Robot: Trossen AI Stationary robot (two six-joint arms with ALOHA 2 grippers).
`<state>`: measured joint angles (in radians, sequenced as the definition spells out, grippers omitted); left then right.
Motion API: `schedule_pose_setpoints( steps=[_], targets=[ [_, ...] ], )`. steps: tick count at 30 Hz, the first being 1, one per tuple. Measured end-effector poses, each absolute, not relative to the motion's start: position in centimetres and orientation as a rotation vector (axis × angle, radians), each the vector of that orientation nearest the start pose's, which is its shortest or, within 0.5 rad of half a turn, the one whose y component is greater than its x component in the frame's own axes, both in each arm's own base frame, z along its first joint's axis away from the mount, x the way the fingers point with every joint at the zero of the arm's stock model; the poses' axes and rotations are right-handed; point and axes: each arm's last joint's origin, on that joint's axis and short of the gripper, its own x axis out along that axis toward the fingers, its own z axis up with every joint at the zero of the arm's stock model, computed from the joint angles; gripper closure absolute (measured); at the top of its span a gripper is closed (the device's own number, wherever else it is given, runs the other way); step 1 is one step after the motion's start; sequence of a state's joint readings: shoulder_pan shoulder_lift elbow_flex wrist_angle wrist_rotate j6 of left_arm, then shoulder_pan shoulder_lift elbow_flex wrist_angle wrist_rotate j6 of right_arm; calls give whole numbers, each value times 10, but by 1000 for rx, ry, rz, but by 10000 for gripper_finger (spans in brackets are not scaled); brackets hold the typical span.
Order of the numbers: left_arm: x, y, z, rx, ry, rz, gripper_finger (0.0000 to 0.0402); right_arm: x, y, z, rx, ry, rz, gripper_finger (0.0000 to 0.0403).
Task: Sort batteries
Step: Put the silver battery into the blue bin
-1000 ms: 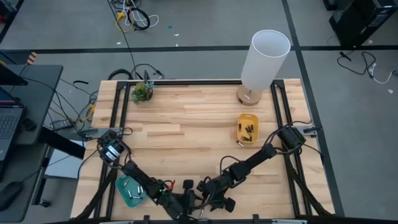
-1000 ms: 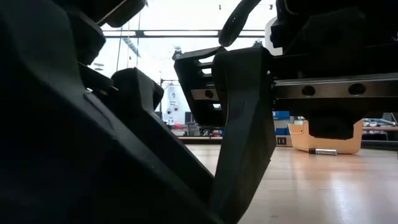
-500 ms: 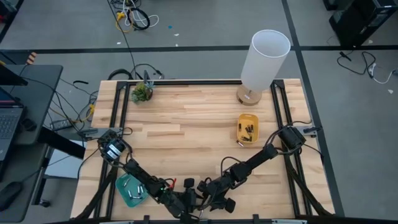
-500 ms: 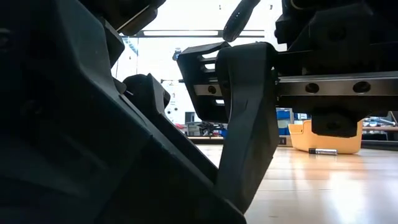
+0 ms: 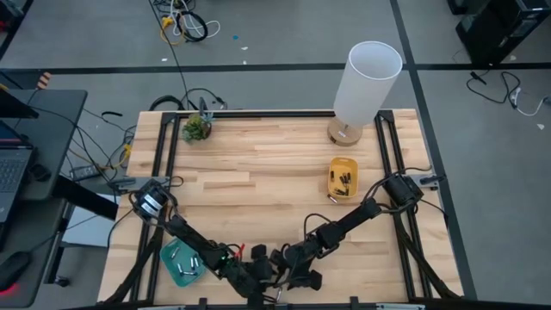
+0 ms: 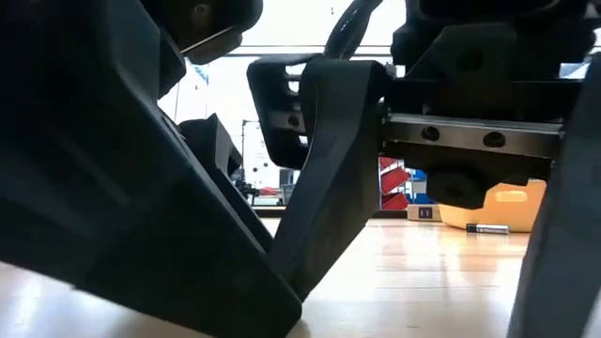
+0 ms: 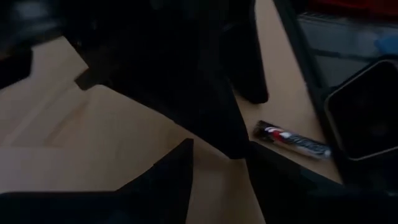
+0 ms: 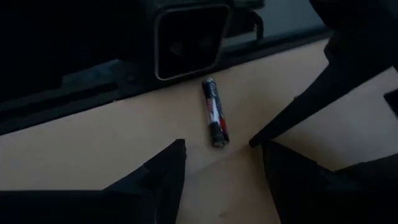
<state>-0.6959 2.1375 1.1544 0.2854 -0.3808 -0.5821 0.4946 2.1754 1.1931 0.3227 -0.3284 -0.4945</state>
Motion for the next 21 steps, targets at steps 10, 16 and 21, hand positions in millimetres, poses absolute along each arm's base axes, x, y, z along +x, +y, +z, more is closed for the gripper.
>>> schedule_pose_setpoints(
  steps=[10, 16, 21],
  targets=[
    [315, -275, 91, -359, 773, -136, 240, 377, 215, 85, -489, 422, 1002, 210],
    [299, -285, 88, -392, 843, -119, 240, 380, 212, 80, -437, 422, 1030, 226],
    [298, -286, 89, -392, 848, -121, 240, 380, 212, 80, -427, 421, 1030, 238]
  ],
)
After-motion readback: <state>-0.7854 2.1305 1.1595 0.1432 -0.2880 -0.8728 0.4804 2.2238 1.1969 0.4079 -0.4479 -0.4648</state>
